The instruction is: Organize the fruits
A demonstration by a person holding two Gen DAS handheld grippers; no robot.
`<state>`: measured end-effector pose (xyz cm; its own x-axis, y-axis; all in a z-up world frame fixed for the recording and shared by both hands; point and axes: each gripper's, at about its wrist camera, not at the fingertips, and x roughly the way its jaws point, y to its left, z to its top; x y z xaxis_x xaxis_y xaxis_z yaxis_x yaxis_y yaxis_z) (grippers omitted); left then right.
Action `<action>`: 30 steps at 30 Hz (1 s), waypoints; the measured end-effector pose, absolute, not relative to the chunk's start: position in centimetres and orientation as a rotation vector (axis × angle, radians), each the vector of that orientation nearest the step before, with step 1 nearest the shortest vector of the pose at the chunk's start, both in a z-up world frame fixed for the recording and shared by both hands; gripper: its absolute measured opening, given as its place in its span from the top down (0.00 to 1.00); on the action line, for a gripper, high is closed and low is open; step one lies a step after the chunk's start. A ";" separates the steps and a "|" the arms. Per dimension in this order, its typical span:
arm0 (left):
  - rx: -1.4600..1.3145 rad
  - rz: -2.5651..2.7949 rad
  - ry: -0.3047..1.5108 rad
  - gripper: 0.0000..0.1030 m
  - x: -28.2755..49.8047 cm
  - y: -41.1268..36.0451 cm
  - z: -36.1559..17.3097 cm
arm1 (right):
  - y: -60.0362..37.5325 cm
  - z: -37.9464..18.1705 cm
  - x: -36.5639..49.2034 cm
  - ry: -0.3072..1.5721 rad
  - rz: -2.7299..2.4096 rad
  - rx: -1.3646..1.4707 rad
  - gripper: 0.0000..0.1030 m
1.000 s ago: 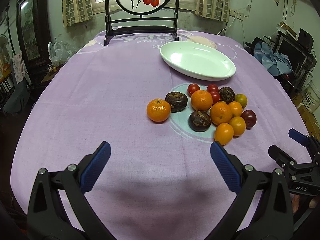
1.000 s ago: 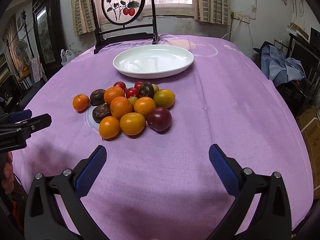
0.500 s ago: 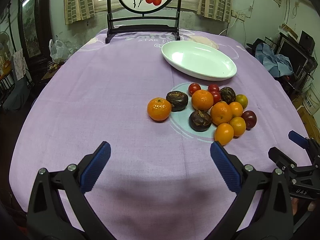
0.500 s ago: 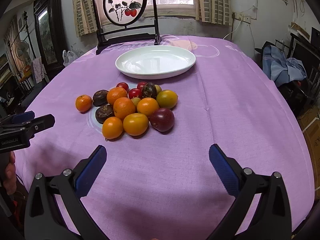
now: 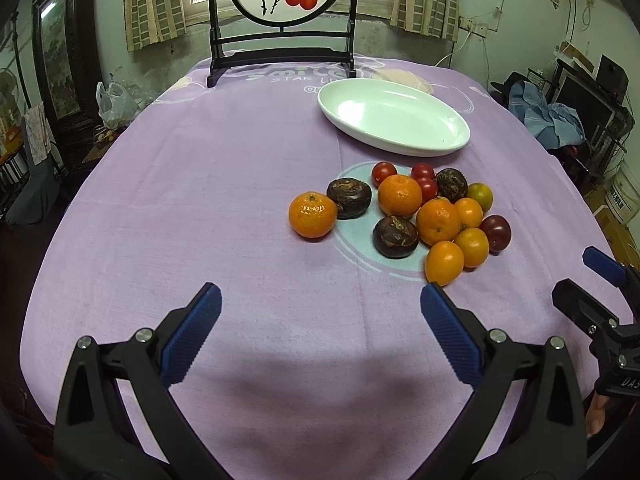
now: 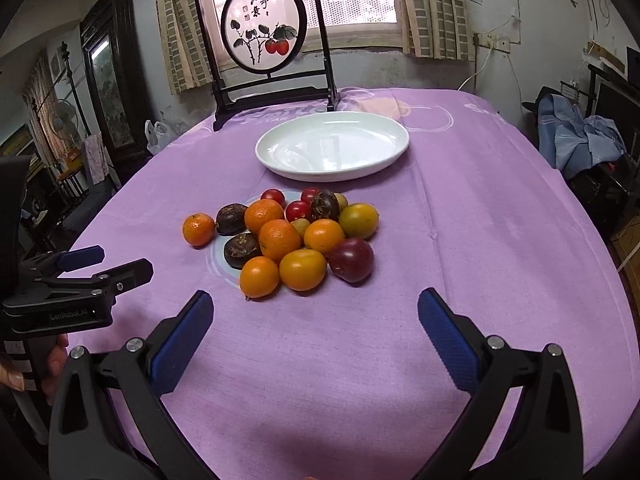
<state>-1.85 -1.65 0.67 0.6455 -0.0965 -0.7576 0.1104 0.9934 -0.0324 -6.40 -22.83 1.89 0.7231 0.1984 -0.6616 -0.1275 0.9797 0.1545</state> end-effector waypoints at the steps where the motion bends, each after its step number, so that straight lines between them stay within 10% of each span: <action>1: 0.018 -0.117 0.861 0.02 -1.9 -1.7 0.7 | -22.8 1.9 -6.4 0.742 0.180 0.102 0.01; 30: 0.056 -0.132 0.888 0.02 -1.0 -1.1 -0.9 | -23.2 0.7 -5.8 0.789 0.156 0.082 0.01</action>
<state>-1.04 -1.13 -0.94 0.6231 -0.0920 -0.7767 0.1385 0.9903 -0.0062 -5.76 -23.20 0.73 0.6941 0.1701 -0.6995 -0.1087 0.9853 0.1318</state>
